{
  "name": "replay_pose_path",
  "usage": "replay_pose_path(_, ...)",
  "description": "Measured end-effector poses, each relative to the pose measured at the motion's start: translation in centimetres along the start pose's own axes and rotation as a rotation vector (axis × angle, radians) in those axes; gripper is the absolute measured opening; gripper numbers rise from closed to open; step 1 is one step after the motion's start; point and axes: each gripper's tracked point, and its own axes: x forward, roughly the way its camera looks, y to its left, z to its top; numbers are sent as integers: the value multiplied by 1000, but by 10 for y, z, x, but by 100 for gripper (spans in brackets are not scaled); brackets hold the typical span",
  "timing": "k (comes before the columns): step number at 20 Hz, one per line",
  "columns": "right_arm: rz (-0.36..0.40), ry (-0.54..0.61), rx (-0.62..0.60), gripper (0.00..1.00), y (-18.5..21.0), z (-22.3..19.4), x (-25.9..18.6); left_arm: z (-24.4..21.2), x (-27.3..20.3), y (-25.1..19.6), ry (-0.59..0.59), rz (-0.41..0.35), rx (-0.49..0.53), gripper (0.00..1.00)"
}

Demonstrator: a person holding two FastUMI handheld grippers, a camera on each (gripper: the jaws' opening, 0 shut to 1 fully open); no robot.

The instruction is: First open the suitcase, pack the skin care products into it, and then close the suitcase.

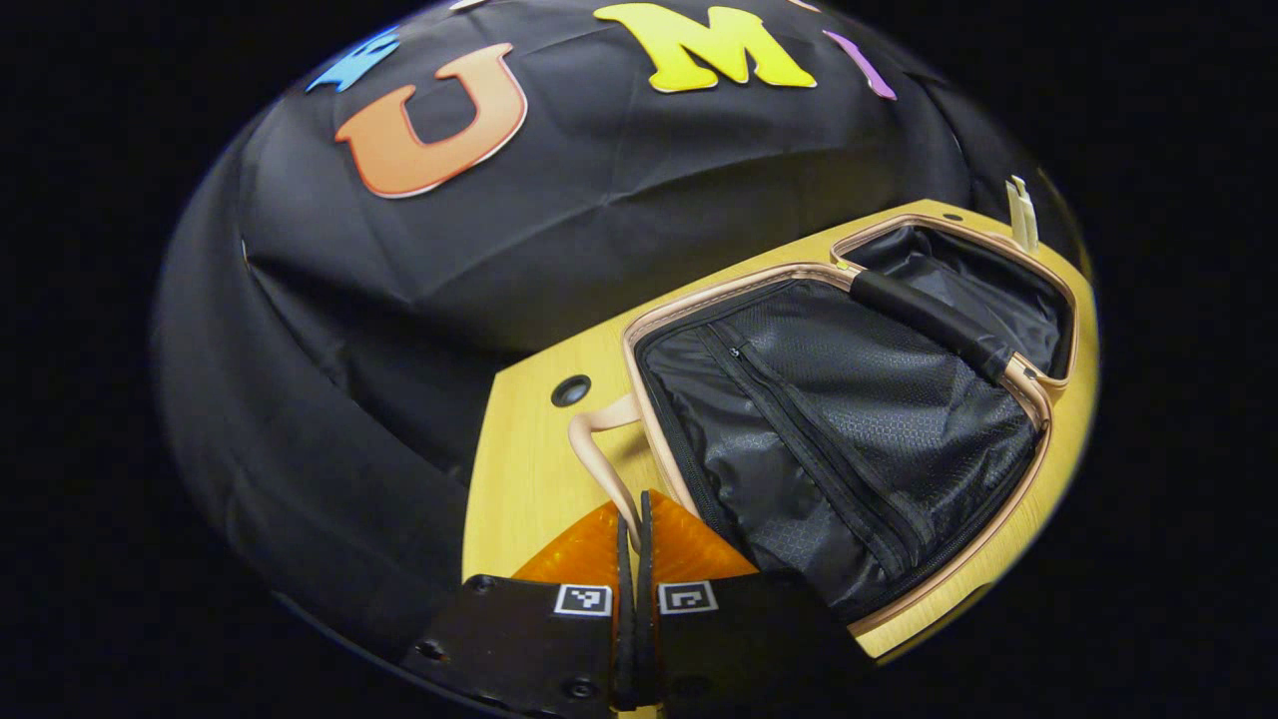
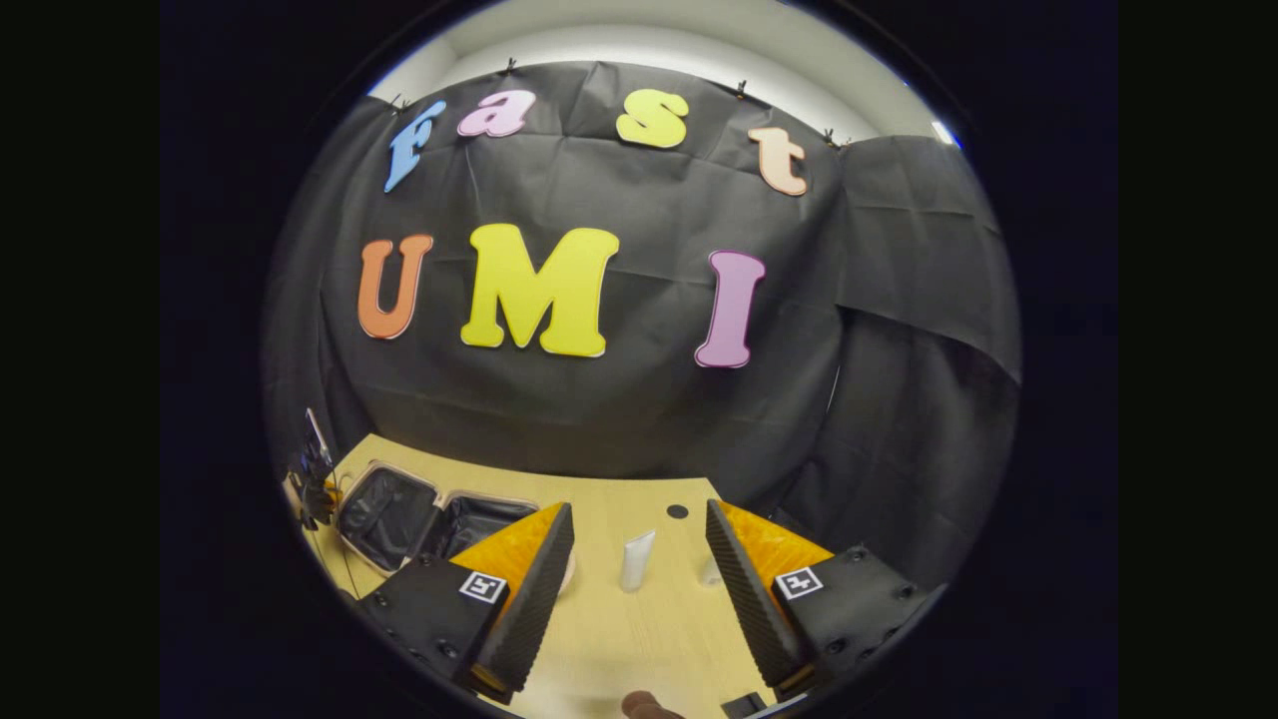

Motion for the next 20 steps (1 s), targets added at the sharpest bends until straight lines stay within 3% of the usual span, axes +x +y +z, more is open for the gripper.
replay_pose_path(5,18,15,-22,79,15,-5,-7,-4,3,3,-40,-16,-98,8)
replay_pose_path(8,28,9,-33,79,16,-7,-4,-7,-5,21,-49,27,-154,38)
replay_pose_path(10,38,4,-34,79,16,-9,-2,10,-23,11,-90,-3,-202,67)
replay_pose_path(11,43,6,-32,79,15,-11,0,20,-30,1,-109,-20,-217,68)
replay_pose_path(13,53,12,-26,79,11,-17,3,41,-50,-18,-137,-45,-238,94)
replay_pose_path(20,95,-6,-72,79,-33,-43,17,126,-108,-136,-241,-85,-207,97)
